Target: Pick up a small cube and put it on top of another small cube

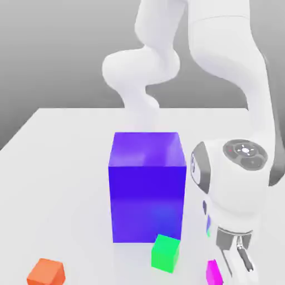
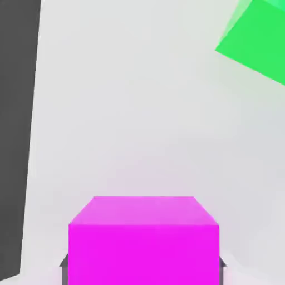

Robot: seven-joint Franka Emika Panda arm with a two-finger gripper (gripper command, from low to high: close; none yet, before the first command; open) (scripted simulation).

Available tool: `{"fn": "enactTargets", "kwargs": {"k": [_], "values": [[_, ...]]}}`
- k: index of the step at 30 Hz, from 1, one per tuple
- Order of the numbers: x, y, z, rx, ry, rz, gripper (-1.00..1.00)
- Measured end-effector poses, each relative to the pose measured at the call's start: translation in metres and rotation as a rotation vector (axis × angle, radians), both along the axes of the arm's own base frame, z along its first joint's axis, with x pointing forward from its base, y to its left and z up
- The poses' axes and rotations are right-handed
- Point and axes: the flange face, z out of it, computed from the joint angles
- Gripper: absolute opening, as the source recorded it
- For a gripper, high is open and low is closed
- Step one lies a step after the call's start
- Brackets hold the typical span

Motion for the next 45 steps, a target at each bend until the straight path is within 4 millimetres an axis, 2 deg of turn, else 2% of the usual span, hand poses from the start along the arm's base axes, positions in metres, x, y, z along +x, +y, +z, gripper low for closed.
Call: {"fn": "enactTargets", "kwargs": {"k": [2, 5, 6, 15, 25, 41, 43, 45], "values": [[0.001, 0.001, 0.016, 0.000, -0.002, 0.001, -1.00], [0.001, 0.000, 0.055, 0.000, 0.000, 0.000, -1.00], [0.001, -0.007, 0.062, 0.006, 0.012, 0.010, -1.00], [-0.001, -0.042, 0.106, 0.003, 0.215, 0.522, -1.00], [-0.021, -0.078, 0.110, 0.056, 0.201, 0.888, -1.00], [-0.056, -0.110, 0.115, 0.016, 0.008, 1.295, -1.00], [-0.057, -0.109, 0.104, 0.002, 0.003, 1.335, -1.00], [-0.057, -0.109, 0.084, -0.002, 0.002, 1.345, -1.00]]}}
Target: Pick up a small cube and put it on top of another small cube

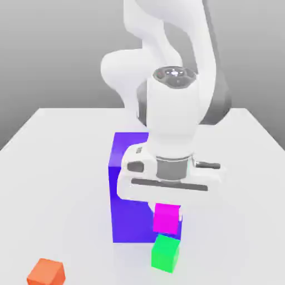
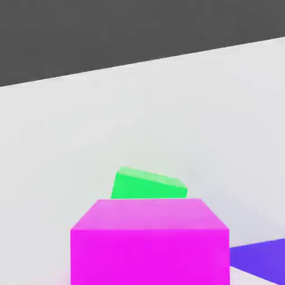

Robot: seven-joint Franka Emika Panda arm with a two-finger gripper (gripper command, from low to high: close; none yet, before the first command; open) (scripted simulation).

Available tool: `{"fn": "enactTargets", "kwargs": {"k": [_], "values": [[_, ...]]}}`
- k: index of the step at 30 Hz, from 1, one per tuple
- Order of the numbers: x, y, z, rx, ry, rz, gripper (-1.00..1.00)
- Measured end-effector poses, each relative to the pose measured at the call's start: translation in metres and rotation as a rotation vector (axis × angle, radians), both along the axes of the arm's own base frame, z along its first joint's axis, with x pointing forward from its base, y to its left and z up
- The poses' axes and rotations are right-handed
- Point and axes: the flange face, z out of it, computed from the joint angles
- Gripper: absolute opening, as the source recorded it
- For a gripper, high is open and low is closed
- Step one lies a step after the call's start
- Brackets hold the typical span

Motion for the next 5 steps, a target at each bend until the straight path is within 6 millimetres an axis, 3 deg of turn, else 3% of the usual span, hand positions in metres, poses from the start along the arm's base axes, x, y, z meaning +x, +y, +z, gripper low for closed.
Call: {"fn": "enactTargets", "kwargs": {"k": [2, 3, 5], "values": [[-0.001, 0.000, -0.023, 0.000, -0.001, 0.003, -1.00], [-0.001, 0.000, -0.030, 0.000, 0.000, 0.003, 1.00], [-0.001, 0.000, -0.030, 0.000, 0.000, 0.003, 1.00]]}}
